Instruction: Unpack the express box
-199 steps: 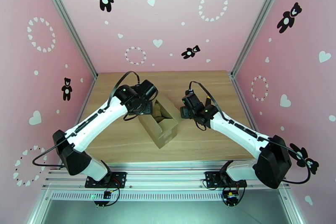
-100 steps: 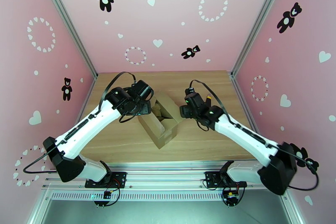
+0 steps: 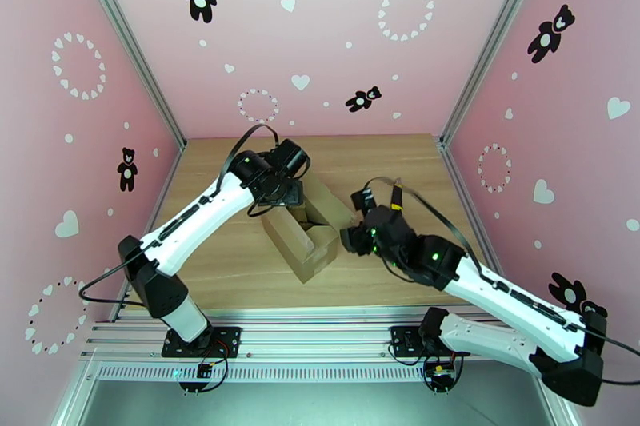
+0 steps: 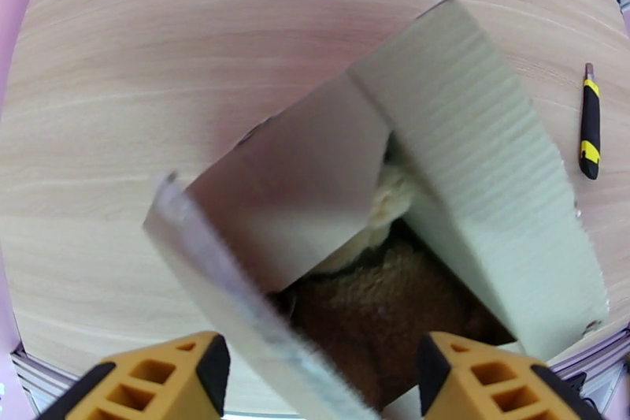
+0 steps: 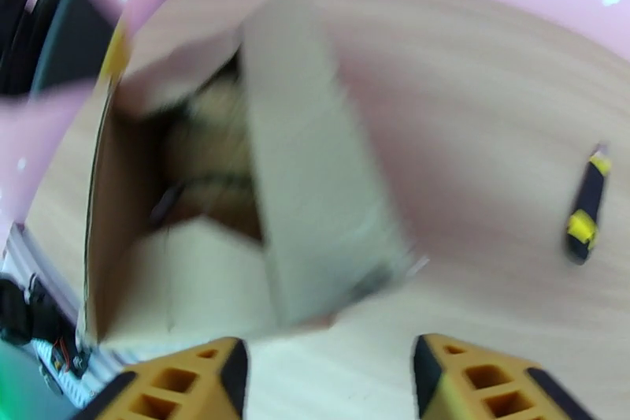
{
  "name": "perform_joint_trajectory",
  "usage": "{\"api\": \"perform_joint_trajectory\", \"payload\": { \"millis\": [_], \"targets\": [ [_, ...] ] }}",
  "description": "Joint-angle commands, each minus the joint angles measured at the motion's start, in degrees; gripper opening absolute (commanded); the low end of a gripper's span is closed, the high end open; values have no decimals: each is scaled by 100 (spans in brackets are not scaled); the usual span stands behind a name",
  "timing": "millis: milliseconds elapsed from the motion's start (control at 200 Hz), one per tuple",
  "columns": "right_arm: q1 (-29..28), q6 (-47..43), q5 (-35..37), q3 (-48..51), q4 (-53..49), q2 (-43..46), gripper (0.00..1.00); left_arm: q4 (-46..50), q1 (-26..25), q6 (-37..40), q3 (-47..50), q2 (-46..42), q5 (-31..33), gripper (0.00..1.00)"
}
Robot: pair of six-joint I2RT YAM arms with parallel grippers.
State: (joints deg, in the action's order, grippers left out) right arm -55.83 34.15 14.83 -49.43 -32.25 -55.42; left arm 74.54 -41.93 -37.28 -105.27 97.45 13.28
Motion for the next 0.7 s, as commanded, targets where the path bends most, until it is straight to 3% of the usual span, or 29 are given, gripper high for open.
{"api": "perform_joint_trajectory", "payload": {
  "millis": [0, 270, 696],
  "targets": [
    [-385, 566, -36, 488, 86, 11, 43, 196, 3, 211, -445, 238, -64, 68],
    [-640, 1237, -253, 1013, 1170, -491, 38, 235, 39, 308, -608, 438, -85, 68],
    [-592, 1542, 447, 654, 2222, -1571, 35, -6, 519, 387, -353, 178, -329, 68]
  ]
}}
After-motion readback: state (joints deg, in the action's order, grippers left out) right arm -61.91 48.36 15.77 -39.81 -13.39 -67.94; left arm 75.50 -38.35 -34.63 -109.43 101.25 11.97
